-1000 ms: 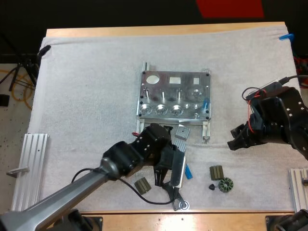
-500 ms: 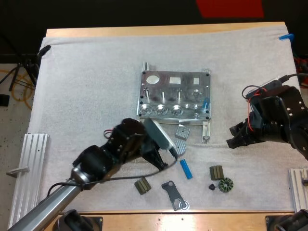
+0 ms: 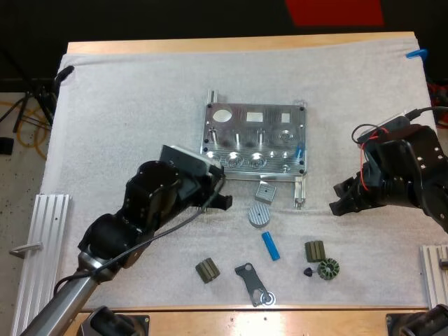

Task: Load cells from right to left

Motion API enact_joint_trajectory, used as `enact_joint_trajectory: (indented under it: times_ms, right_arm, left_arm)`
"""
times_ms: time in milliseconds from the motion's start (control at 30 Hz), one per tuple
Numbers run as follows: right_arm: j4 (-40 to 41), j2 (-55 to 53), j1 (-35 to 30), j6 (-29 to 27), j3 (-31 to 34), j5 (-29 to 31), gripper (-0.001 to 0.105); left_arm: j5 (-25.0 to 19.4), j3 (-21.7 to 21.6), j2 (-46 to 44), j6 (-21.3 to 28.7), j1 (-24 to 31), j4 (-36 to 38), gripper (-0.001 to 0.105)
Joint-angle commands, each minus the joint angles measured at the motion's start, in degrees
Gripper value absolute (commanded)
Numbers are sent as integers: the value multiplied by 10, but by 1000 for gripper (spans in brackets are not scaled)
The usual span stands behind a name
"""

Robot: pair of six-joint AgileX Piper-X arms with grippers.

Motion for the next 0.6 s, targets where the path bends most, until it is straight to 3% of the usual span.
enact_joint_trajectory:
  times_ms: [0, 233, 567]
  right_arm:
    - [-5, -3, -4, 2, -1, -3, 49]
    - [-12, -3, -4, 2, -1, -5, 49]
    - [-24, -3, -4, 5, -1, -7, 49]
  left_arm:
    - [-10, -2, -9, -33, 0, -20, 0]
    - [-45, 13, -33, -110, 0, -86, 0]
    - [-40, 148, -87, -311, 0, -276, 0]
